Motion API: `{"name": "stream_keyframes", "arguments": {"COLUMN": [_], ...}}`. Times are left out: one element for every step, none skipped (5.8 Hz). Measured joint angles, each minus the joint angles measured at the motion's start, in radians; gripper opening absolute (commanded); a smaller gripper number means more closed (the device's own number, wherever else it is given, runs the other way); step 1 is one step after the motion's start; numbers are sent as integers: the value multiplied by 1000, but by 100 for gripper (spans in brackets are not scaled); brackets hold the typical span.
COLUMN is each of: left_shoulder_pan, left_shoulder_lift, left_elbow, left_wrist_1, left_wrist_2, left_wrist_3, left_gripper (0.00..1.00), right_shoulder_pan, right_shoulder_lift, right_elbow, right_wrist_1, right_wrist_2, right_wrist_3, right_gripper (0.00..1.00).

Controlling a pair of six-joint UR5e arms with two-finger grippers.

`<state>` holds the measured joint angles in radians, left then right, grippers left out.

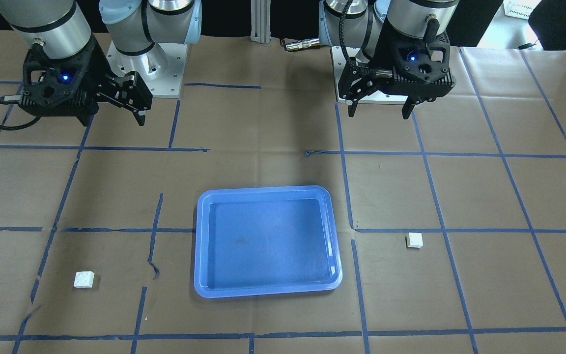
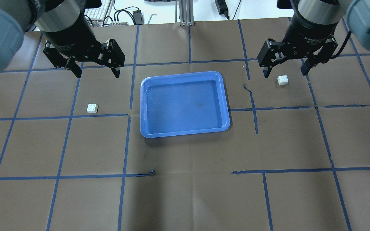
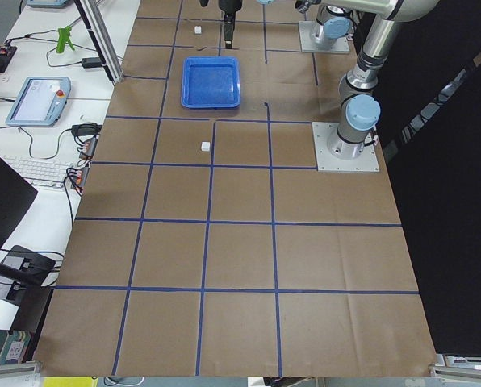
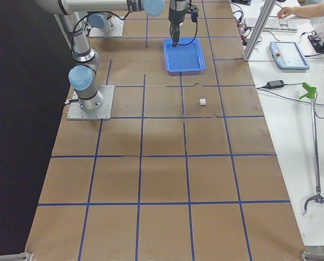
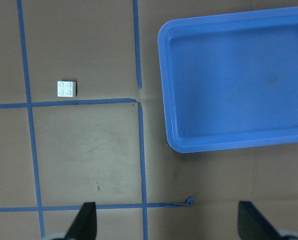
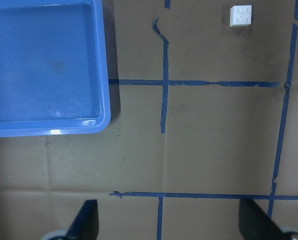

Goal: Assemble white blocks and place on blue tray

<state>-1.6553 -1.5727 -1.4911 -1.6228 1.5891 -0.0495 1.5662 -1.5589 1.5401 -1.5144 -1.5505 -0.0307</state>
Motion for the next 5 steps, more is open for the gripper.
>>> {"name": "stream_keyframes", "arguments": {"left_shoulder_pan": [0, 0, 0, 1, 13], "left_shoulder_lift": [3, 6, 8, 10, 9], "left_elbow": [-1, -4, -5, -9, -17], "left_wrist_1": [0, 0, 0, 2, 4], "left_wrist_2": [1, 1, 2, 2, 2], "left_wrist_3": [0, 0, 0, 0, 2], "left_gripper": [99, 99, 99, 99, 99], "right_shoulder_pan": [0, 0, 0, 0, 0], "right_shoulder_lift": [-1, -1, -1, -1, -1], "right_elbow": [3, 4, 4, 4, 3], "right_wrist_1": [-6, -8, -9, -9, -8], "right_wrist_2": [0, 0, -1, -2, -3], "right_wrist_3": [0, 0, 0, 0, 0], "right_gripper": [100, 100, 100, 100, 100]}}
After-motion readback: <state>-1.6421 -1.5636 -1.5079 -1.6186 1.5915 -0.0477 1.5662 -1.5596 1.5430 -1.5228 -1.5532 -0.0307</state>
